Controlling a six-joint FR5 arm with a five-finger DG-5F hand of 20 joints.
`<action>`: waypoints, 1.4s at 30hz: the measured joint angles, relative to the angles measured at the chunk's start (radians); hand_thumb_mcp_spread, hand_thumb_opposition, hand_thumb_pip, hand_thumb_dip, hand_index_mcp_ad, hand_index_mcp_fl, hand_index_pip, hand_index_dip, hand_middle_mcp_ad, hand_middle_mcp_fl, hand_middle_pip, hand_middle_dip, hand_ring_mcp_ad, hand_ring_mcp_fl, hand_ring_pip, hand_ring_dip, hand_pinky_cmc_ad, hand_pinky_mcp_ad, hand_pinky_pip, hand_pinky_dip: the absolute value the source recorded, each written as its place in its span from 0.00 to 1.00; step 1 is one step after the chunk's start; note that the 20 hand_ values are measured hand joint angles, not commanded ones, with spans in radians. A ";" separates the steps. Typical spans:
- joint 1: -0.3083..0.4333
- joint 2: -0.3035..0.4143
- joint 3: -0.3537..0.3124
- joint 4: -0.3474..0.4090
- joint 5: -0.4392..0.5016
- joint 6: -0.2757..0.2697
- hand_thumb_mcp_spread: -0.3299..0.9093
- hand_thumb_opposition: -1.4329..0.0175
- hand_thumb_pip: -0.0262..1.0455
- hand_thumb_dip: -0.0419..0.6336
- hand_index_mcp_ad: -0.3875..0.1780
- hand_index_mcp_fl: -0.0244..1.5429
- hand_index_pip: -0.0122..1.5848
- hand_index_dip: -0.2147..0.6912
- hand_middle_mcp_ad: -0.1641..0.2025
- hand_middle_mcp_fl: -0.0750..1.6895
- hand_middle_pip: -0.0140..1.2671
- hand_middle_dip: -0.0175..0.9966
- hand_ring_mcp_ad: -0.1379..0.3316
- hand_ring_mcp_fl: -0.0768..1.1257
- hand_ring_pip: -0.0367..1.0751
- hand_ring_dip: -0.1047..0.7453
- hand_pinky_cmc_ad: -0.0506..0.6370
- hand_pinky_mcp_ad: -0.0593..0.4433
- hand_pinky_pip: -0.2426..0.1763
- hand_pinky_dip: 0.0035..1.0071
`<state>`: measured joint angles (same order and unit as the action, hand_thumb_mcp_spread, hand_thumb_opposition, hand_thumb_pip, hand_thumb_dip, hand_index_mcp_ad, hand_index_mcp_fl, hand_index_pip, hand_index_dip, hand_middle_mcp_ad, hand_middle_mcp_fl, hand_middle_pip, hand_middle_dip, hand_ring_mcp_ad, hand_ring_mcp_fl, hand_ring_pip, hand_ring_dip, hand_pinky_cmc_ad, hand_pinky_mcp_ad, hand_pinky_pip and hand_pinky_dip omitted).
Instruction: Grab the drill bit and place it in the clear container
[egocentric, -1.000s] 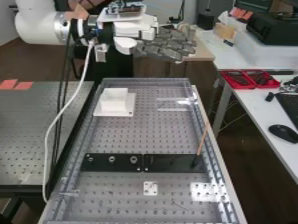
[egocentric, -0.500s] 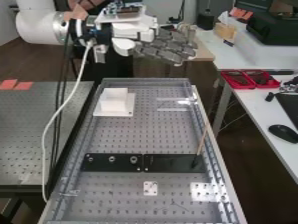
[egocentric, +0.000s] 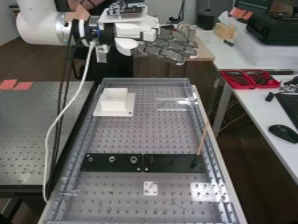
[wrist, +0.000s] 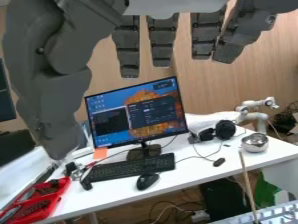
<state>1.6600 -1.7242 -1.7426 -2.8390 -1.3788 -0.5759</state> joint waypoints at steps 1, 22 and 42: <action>0.000 0.001 -0.001 0.000 0.003 0.001 0.54 0.43 0.43 0.42 0.59 0.16 0.06 0.62 0.65 0.05 0.11 0.17 0.75 0.07 0.09 0.11 0.43 0.45 0.29 0.27; -0.006 0.003 0.001 -0.015 -0.009 0.022 0.54 0.47 0.35 0.27 0.62 0.16 0.06 0.64 0.65 0.05 0.12 0.17 0.75 0.07 0.09 0.11 0.43 0.45 0.28 0.32; -0.008 0.002 0.001 -0.015 -0.039 0.029 0.54 0.48 0.35 0.25 0.64 0.15 0.06 0.64 0.65 0.05 0.12 0.17 0.75 0.08 0.09 0.11 0.43 0.45 0.27 0.33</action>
<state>1.6515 -1.7218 -1.7419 -2.8545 -1.4182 -0.5466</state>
